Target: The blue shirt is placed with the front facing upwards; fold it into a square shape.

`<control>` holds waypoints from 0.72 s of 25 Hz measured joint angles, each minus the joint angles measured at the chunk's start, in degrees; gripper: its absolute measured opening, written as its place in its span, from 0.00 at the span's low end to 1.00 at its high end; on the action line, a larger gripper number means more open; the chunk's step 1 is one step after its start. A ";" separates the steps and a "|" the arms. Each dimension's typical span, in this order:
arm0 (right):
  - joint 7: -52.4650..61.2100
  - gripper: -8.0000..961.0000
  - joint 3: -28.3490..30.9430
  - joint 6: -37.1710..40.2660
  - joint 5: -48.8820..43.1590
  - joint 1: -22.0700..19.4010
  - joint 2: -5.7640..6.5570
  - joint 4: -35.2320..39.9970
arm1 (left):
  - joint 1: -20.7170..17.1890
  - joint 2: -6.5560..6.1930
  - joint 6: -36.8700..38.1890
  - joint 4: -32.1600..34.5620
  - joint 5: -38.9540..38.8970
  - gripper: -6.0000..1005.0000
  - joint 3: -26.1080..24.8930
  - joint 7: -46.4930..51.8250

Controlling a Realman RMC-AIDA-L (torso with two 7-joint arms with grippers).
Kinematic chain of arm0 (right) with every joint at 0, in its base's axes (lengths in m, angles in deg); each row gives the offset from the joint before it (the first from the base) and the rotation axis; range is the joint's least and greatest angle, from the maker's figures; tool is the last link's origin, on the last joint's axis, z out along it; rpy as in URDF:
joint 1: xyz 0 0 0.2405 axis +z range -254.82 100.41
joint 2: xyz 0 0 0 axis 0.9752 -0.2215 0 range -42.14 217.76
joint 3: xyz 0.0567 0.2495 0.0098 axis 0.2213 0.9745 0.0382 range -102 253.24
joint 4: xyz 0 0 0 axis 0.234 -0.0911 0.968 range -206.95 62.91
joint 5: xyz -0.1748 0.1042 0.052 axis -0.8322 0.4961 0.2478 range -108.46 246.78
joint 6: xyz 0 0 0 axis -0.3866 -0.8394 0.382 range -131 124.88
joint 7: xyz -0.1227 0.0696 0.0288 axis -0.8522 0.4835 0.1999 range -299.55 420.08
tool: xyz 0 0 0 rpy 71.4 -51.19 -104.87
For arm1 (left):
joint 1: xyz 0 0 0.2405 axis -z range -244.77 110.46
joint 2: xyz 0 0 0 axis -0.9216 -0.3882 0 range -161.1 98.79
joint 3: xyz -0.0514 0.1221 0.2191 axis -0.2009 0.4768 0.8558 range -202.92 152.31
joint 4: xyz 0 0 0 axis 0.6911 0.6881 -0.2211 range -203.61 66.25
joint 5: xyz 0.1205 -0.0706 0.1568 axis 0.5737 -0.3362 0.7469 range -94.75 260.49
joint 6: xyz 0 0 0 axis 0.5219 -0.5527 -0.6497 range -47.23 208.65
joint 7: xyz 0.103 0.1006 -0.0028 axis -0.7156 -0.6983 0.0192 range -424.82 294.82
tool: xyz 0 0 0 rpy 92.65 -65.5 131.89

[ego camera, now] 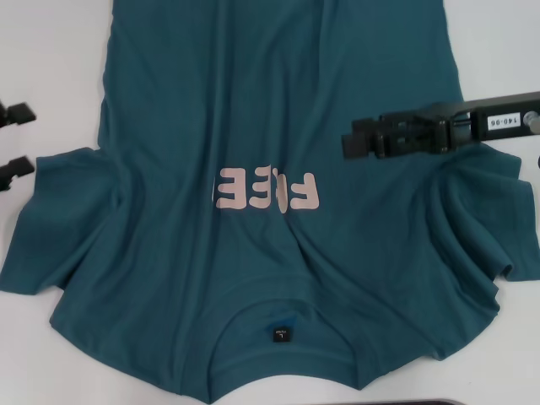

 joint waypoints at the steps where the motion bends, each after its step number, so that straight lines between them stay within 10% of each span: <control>1: 0.34 0.95 0.13 -0.11 0.00 0.06 0.07 0.01 | -0.49 -0.35 -0.44 0.64 0.10 0.91 -0.11 0.12; 18: 0.80 0.95 2.58 -0.49 -0.01 0.25 0.59 -0.08 | -2.33 -0.60 -4.60 1.11 5.68 0.83 0.33 -0.08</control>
